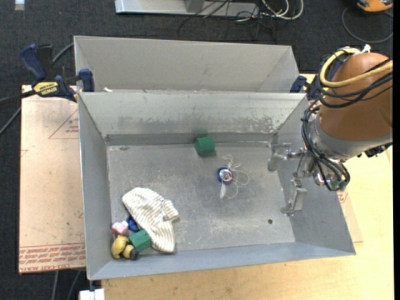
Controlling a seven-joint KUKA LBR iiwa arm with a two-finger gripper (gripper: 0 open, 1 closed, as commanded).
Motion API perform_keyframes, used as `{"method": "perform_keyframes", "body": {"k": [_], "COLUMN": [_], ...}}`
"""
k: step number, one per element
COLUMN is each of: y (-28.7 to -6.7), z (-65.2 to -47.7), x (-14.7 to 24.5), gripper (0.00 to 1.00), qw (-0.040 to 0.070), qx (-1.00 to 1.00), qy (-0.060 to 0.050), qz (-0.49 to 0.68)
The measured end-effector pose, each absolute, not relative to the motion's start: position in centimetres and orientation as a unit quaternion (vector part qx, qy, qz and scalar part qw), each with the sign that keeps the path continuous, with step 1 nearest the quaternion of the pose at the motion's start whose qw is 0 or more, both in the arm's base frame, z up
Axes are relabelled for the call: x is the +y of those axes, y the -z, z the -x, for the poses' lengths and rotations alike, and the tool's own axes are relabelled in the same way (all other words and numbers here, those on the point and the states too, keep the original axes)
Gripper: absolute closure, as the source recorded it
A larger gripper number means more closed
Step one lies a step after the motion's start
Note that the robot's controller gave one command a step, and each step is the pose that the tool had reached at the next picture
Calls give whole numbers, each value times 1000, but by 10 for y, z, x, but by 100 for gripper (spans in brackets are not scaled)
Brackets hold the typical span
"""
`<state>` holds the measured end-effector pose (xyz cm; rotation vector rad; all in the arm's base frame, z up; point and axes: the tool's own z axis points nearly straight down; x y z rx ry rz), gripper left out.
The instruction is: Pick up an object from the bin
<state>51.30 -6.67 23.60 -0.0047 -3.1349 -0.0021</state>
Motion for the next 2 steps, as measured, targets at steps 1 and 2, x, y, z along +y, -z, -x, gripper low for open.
{"method": "perform_keyframes", "body": {"k": [1, 2], "y": [-240, -143], "z": [-515, -526], "x": [-66, -42], "gripper": [0, 0], "qw": [-1, -1], "qx": [-1000, -1000], "qy": [0, 0], "qz": [0, -11]}}
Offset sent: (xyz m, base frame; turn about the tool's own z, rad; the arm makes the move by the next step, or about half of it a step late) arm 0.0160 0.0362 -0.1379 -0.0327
